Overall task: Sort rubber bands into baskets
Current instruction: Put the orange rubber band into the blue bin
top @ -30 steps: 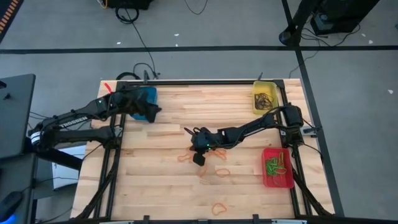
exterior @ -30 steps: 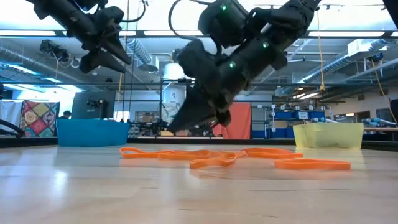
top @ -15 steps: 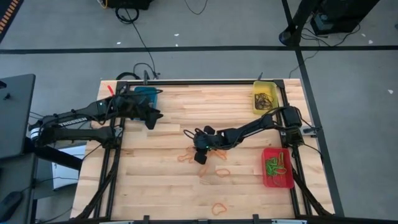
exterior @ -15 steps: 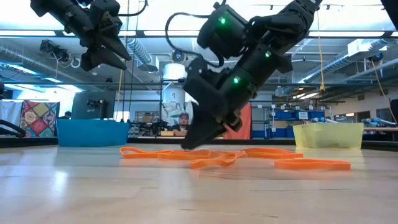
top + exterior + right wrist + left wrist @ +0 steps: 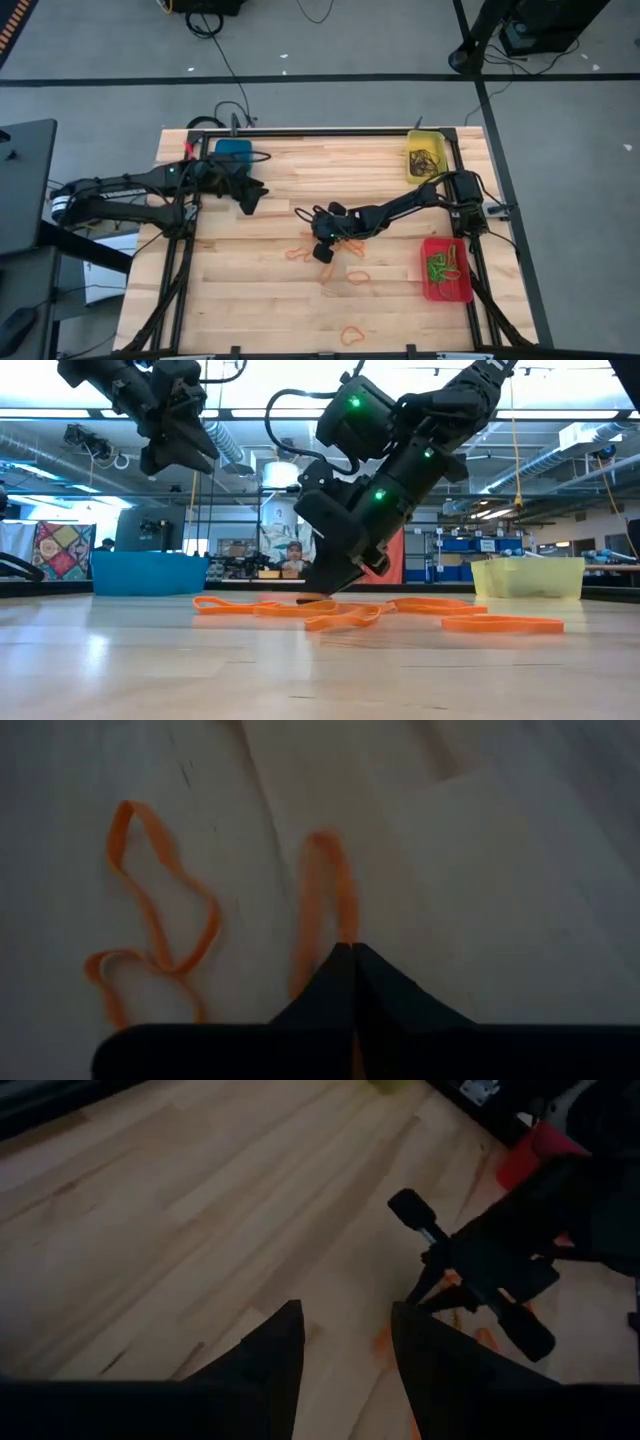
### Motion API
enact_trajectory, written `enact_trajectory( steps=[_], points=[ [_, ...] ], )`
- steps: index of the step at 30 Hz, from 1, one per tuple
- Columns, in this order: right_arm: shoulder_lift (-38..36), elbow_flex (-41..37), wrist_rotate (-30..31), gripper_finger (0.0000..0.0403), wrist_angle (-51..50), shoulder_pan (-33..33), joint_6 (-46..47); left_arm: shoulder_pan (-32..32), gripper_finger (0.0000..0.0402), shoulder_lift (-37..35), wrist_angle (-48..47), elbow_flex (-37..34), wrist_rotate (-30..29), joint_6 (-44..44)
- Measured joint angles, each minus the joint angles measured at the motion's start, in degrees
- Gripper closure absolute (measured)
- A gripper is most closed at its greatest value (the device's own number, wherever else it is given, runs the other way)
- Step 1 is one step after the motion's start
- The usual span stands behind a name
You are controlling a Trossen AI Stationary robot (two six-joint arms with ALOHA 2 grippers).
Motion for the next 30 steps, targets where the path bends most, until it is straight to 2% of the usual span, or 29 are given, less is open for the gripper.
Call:
enact_trajectory(
  steps=[3, 9, 17, 20, 25, 30],
  points=[
    [-1.8, -0.3, 0.6, 0.0397, -0.1, -0.2, 0.1, -1.0, 0.0245, 2.0, 1.4, 0.0, 0.0, 0.0],
    [-9.5, -0.1, 6.6, 0.0399, 1.7, 0.1, -4.1, -2.7, 0.0245, 6.9, 6.4, 0.0, 1.3, 0.7],
    [-14.4, -0.1, 6.8, 0.0397, 2.4, -1.5, -9.6, -3.5, 0.0245, 13.7, 14.8, 0.0, 2.0, 1.3],
    [-12.2, -0.1, 3.3, 0.0371, 1.9, -2.3, -13.1, -3.5, 0.0245, 15.5, 14.5, 0.0, 2.0, 0.5],
    [-5.6, -0.2, -4.7, 0.0301, 1.6, -2.6, -14.8, -3.5, 0.0245, 17.8, 14.7, 0.0, 2.0, 0.1],
    [-1.6, -0.1, -5.6, 0.0247, -0.1, -1.8, -11.0, -3.5, 0.0245, 18.9, 13.8, 0.0, 2.0, -2.1]
  ],
)
